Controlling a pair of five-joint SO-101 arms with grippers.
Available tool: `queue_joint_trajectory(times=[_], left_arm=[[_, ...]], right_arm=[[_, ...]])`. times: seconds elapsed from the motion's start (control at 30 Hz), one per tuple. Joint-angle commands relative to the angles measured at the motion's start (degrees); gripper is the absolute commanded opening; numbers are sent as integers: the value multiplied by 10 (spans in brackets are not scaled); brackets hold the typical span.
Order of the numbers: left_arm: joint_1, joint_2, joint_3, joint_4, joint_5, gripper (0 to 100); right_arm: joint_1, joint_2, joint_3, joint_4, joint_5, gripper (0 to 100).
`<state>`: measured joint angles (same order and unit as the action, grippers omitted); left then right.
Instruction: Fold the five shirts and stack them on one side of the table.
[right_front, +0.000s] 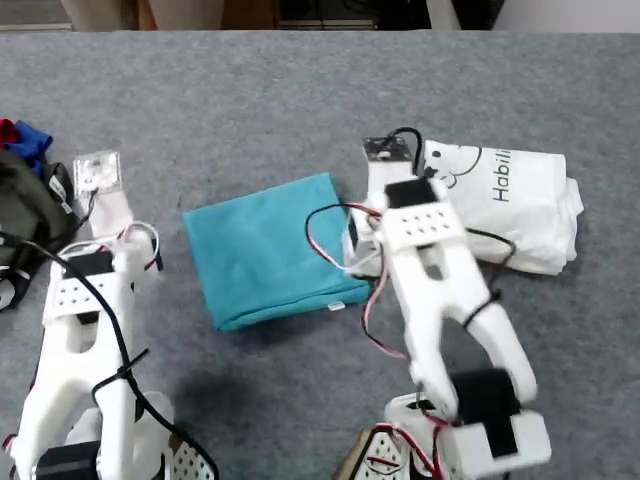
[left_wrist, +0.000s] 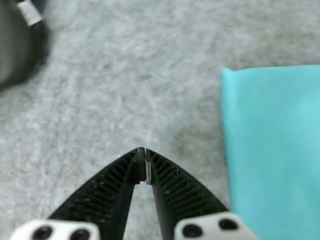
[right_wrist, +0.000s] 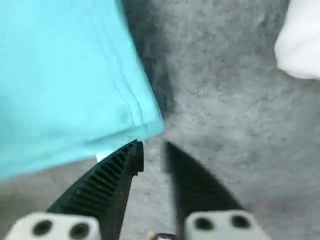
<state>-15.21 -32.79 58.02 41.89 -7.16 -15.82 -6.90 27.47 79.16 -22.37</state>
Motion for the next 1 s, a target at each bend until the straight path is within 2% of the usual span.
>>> queue_joint_trajectory(times=[0.0, 0.1, 0.33, 0.67, 0.97], left_arm=[[-14, -18, 5, -36, -4, 19], [-15, -18, 17, -52, -4, 19], [-12, -18, 19, -52, -4, 19], [-11, -17, 31, -69, -4, 19], [-11, -17, 33, -71, -4, 19]], right_arm=[[-29, 58, -57, -14, -96, 309], [-54, 110, -91, -21, -138, 381], [-75, 201, -145, -34, -166, 383], [-87, 301, -154, -111, -201, 377], [-86, 341, -153, -113, -163, 143]])
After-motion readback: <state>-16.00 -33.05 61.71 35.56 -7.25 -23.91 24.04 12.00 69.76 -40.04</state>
